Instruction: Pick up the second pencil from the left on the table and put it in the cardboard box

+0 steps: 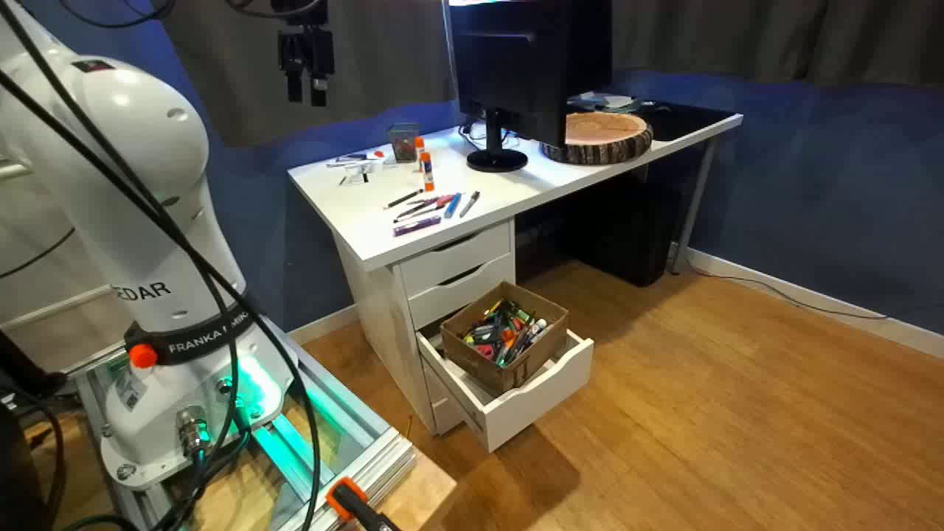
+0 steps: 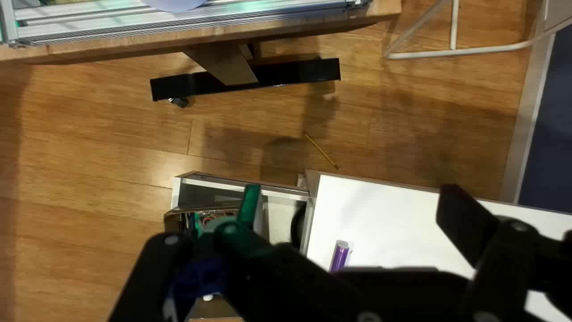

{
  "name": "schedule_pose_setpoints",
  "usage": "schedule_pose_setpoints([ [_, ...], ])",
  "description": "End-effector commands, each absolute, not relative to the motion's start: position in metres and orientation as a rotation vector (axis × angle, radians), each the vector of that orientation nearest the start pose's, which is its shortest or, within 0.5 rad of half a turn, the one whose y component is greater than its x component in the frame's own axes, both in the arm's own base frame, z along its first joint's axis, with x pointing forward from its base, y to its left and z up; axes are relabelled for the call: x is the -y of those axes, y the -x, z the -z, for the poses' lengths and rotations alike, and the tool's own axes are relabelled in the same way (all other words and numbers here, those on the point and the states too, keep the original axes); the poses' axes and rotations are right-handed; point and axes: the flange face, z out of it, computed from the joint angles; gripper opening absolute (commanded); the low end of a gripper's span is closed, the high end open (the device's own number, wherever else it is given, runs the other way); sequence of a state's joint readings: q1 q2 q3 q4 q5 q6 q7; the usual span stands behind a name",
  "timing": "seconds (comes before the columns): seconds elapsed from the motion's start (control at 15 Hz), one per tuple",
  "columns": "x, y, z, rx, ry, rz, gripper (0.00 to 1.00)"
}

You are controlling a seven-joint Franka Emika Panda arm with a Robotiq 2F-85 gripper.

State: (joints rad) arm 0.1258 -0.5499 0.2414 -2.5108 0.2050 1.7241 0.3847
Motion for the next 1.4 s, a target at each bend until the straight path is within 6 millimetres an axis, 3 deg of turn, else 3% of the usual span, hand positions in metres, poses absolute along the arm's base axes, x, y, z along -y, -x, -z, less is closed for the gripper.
schedule_pose_setpoints([
  [0.0, -0.147, -0.324, -0.446, -0.194, 3.128, -0.403, 1.0],
  [1.07, -0.147, -0.324, -0.446, -0.194, 3.128, -0.403, 1.0],
  [1.33, -0.145, -0.357, -0.431, -0.449, 3.088, -0.362, 1.0],
])
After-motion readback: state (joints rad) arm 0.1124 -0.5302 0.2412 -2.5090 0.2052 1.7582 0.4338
